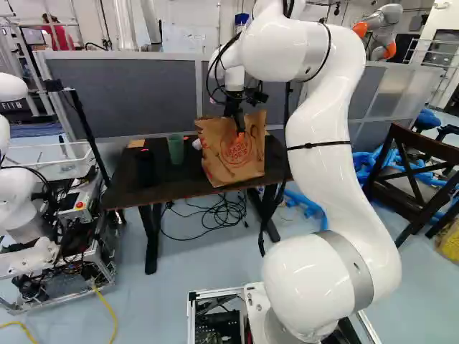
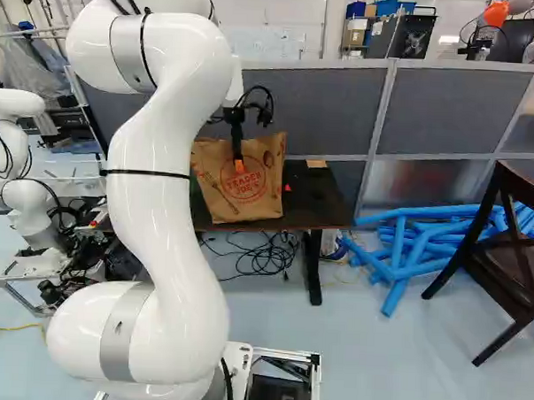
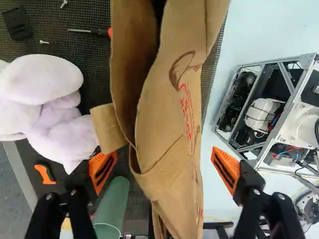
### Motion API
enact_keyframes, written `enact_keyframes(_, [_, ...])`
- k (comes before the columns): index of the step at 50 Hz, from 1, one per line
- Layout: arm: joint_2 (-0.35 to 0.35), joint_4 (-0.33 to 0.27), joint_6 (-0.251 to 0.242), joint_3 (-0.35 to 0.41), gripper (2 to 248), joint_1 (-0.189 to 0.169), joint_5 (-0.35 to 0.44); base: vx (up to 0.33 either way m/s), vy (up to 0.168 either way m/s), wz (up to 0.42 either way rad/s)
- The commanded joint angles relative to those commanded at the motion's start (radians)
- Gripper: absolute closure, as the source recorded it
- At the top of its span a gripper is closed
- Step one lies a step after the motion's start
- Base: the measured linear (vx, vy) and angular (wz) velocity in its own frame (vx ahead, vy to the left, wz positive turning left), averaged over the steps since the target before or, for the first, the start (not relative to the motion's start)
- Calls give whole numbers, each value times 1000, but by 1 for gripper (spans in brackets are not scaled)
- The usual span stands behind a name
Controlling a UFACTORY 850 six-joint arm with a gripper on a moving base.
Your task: Pick up the bag on the ground and place it on the table
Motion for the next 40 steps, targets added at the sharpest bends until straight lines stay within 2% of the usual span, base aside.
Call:
enact_keyframes(1, [0, 0, 0, 0, 3, 0, 0, 0, 0, 0])
enact_keyframes(40, [0, 0, 0, 0, 3, 0, 0, 0, 0, 0])
